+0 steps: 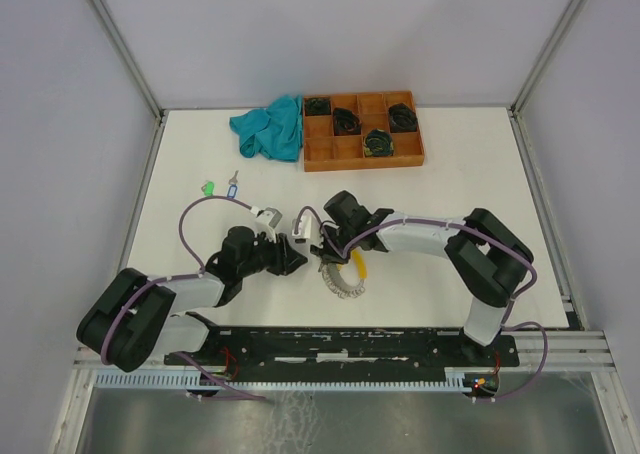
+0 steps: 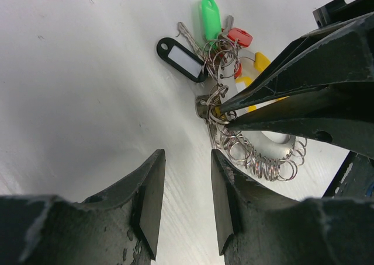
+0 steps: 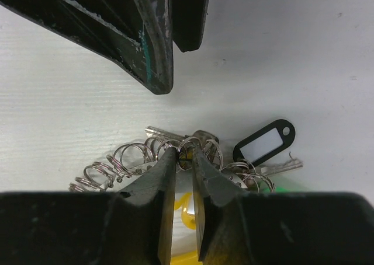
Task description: Put the keys on the keyring
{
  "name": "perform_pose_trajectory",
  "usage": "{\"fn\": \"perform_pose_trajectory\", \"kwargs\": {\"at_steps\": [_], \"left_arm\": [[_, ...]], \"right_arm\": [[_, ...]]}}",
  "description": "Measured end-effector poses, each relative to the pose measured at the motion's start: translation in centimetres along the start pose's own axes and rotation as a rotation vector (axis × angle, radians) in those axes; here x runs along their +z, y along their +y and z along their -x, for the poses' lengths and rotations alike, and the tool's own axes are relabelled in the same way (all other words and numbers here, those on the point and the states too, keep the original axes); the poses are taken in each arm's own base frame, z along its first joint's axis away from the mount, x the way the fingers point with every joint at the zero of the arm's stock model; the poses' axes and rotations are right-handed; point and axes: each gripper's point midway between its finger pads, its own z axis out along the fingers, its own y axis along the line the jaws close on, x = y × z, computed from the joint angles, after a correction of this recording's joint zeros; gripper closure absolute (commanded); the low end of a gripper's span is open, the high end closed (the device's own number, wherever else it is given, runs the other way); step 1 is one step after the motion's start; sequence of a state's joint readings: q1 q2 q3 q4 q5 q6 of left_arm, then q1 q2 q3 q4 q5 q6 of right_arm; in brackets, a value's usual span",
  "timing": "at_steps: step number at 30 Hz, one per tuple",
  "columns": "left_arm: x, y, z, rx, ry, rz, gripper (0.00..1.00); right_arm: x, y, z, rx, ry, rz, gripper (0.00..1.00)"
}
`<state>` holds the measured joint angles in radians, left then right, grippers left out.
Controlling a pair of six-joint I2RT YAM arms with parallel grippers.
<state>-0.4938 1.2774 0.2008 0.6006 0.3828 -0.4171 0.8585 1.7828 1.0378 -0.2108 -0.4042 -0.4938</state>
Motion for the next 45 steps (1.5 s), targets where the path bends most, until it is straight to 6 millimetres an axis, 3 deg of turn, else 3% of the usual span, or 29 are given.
{"fn": "perform_pose_trajectory", "kwargs": {"at_steps": [6,13,18,29,35,45], "left_arm": [[0.0,-0.2,-0.1,0.000,0.005,-0.011,0.56],[0.0,-0.2,-0.1,0.000,0.005,-0.012,0.57],[-0.1,-0.5,0.4,0.007,-0.011,-0.019,0.57],[-2.0,-3.4,5.2,0.145,-0.223,-0.115,0.56],[-3.5,-5.8,8.2,0.246,-0.361,-0.198,0.57],[-2.5,-8.7,9.3,0.318,-0.361,-0.368,0.56]], "right_arm": [[0.3,-0.1,0.0,-0.003,0.006,-0.006,0.81],[0.3,-0.3,0.0,-0.002,0.009,-0.018,0.99],[-0.1,-0.4,0.5,-0.007,-0.003,-0.023,0.99],[-5.7,-0.1,4.7,-0.034,-0.201,-0.069,0.99],[-8.9,-0.8,5.2,-0.003,-0.358,-0.117,0.99],[-10.7,-1.1,6.7,-0.026,-0.480,-0.145,0.99]]}}
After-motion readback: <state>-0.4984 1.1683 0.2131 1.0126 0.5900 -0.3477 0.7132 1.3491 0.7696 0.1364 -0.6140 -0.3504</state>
